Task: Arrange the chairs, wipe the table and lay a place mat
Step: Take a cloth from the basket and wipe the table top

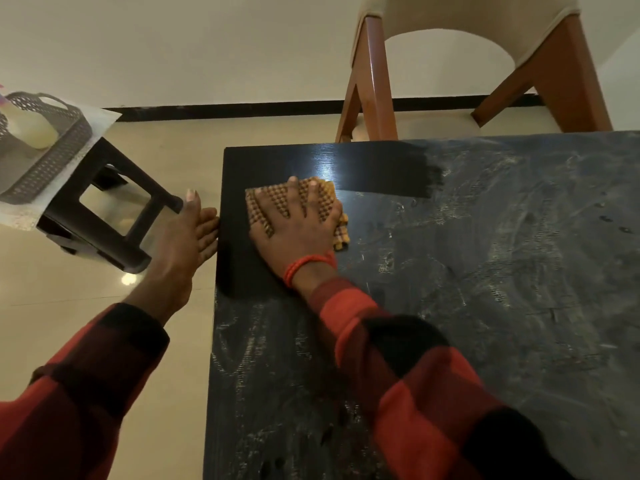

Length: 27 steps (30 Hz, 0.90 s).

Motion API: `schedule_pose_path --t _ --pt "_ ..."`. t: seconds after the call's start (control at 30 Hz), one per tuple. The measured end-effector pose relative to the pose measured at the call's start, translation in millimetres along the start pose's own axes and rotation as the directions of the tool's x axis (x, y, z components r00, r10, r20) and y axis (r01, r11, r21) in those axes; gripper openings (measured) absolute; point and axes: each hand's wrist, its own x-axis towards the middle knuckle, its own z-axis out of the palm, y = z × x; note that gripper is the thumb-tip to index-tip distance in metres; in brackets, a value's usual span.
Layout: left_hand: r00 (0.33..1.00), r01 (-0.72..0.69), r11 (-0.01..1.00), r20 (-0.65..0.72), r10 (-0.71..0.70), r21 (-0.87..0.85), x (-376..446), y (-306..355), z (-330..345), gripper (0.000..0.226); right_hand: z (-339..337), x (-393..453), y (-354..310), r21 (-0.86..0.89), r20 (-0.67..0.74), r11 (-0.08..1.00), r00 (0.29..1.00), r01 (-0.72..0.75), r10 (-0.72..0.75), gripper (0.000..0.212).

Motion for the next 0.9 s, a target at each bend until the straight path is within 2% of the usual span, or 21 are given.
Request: schedule_pose_path --t 0.13,0.27,0.4,0.53,0.63,0.77,0.9 --pt "0.995 -0.091 0.993 -0.030 0.093 0.079 -10.3 3.3 13.6 0.063 -16.9 13.1 76.4 -0.045 -0.026 0.990 0.990 -0.137 0.136 0.064" --pt "0.994 -0.104 0.992 -0.020 0.106 0.069 -19.6 5.7 27.8 0.031 -34.0 0.3 158.6 -0.082 -0.064 0.952 0.955 -0.294 0.290 0.061" --pt "0.991 -0.130 0.979 0.002 0.131 0.154 -23.6 4.3 32.4 0.049 -43.9 -6.9 207.7 -0.128 -0.085 0.910 0.919 -0.394 0.385 0.061" --pt "0.987 -0.144 0.965 -0.032 0.155 0.220 -19.3 -2.4 35.2 0.057 -42.9 -2.8 199.9 -0.121 -0.070 0.899 0.907 -0.420 0.415 0.060" --pt "0.985 -0.141 0.963 -0.063 0.159 0.227 -15.7 -3.2 35.2 0.059 -37.1 0.8 173.0 -0.092 -0.075 0.932 0.936 -0.350 0.344 0.060" --pt "0.984 -0.132 0.966 -0.086 0.154 0.221 -8.8 -7.3 31.1 0.055 -16.3 -9.5 99.1 -0.088 -0.062 0.984 0.986 -0.158 0.153 0.064" --pt "0.980 -0.132 0.976 -0.126 0.155 0.176 -9.0 -8.9 31.6 0.044 5.8 -44.4 13.5 -0.012 -0.075 0.999 0.996 0.051 -0.052 0.063"
